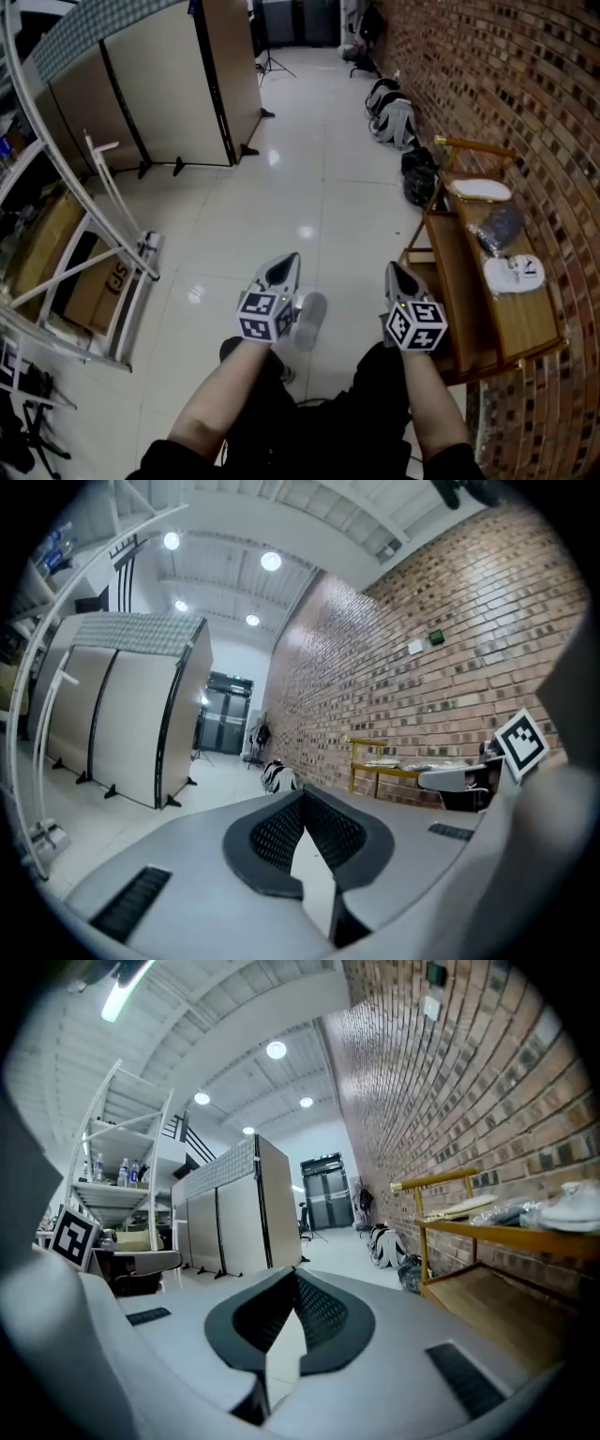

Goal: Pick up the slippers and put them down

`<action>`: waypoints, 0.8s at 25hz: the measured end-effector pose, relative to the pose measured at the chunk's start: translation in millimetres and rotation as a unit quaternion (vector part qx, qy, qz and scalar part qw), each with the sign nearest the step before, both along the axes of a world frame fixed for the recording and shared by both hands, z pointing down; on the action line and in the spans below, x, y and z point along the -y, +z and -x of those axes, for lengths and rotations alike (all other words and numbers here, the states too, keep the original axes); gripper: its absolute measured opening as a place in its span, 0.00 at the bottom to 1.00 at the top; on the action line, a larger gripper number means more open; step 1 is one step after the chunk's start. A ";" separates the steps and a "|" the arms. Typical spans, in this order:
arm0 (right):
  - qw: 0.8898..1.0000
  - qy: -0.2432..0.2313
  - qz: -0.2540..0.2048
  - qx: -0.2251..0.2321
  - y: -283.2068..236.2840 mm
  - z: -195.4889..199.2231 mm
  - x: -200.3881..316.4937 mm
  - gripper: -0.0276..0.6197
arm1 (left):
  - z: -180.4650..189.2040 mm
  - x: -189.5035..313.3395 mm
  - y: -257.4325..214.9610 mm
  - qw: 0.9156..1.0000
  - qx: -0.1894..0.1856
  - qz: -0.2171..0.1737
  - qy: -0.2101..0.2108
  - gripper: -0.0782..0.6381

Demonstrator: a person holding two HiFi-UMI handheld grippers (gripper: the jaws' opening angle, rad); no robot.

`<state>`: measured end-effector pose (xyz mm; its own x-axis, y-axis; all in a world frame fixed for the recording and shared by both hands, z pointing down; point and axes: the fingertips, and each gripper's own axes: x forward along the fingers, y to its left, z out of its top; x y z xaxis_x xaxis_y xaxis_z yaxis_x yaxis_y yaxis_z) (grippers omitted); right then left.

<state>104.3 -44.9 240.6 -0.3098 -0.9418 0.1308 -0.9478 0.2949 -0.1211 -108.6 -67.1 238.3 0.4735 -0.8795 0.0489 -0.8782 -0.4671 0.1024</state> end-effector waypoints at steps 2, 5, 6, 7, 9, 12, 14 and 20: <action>1.000 -0.008 -0.024 -0.004 -10.4 7.9 -12.1 0.06 | 9.1 -13.0 -16.3 1.000 0.002 -0.030 -0.002 0.11; 0.998 -0.020 -0.060 -0.015 -27.2 15.5 -30.7 0.06 | 26.4 -36.1 -38.2 0.998 -0.010 -0.069 -0.010 0.11; 0.997 -0.023 -0.072 -0.016 -34.2 17.1 -36.7 0.06 | 33.0 -44.8 -45.8 0.996 -0.014 -0.082 -0.014 0.11; 0.996 -0.028 -0.083 -0.017 -40.9 18.8 -42.5 0.06 | 39.9 -53.2 -52.8 0.995 -0.018 -0.094 -0.018 0.11; 0.994 -0.039 -0.103 -0.018 -48.8 21.1 -52.7 0.06 | 52.7 -66.9 -64.4 0.993 -0.022 -0.112 -0.030 0.11; 0.992 -0.041 -0.116 -0.021 -53.5 22.2 -66.5 0.06 | 61.1 -79.8 -78.4 0.989 -0.018 -0.140 -0.038 0.11; 0.991 -0.041 -0.121 -0.027 -53.3 22.7 -77.0 0.06 | 66.5 -90.7 -83.8 0.986 -0.018 -0.162 -0.039 0.11; 0.994 -0.012 -0.111 0.012 -36.6 -4.7 -90.9 0.06 | 78.8 -96.7 -64.0 0.989 -0.031 -0.136 -0.044 0.11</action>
